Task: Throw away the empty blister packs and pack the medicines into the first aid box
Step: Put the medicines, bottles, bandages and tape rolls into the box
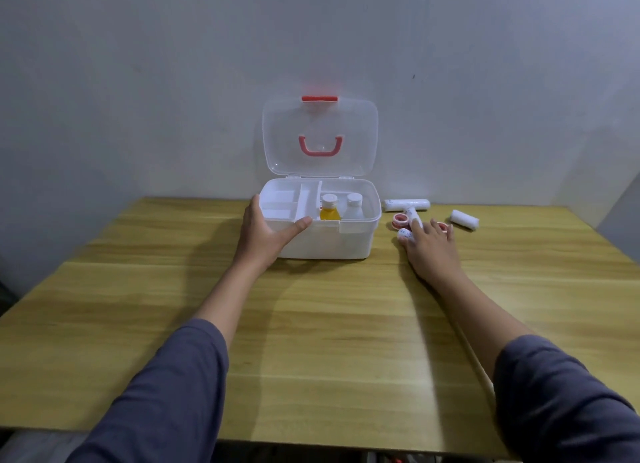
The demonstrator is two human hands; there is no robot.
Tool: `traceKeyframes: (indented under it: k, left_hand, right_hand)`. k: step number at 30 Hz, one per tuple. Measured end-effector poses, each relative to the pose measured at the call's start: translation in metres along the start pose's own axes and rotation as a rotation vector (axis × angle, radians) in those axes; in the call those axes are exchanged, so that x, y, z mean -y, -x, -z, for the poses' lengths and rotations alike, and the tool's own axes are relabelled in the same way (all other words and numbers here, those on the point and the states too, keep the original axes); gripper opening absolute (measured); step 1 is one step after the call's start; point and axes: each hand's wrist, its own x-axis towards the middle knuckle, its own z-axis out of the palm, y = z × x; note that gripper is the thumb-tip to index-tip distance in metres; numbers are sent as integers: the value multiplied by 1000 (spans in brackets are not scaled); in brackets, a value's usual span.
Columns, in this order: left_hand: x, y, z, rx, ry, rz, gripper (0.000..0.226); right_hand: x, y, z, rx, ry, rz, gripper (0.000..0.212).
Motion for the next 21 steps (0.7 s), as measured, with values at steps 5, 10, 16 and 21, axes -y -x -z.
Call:
traceKeyframes:
  k: [5,10,16,21]
  left_hand:
    - [0,0,0,-2,1,-1,99]
    - [-2,0,1,21,-11,27,110]
    - [-4,1,2,28,-15,35,109]
    - [-8,4,3,16,-9,26,107]
  right_hand:
    - [-6,26,10,-86,-100,11,32]
    - [-7,52,22,-114,-275,-52,35]
    - [-9,57,23,-140,-438,-68,27]
    - [12,41,44,-328,-818,-46,27]
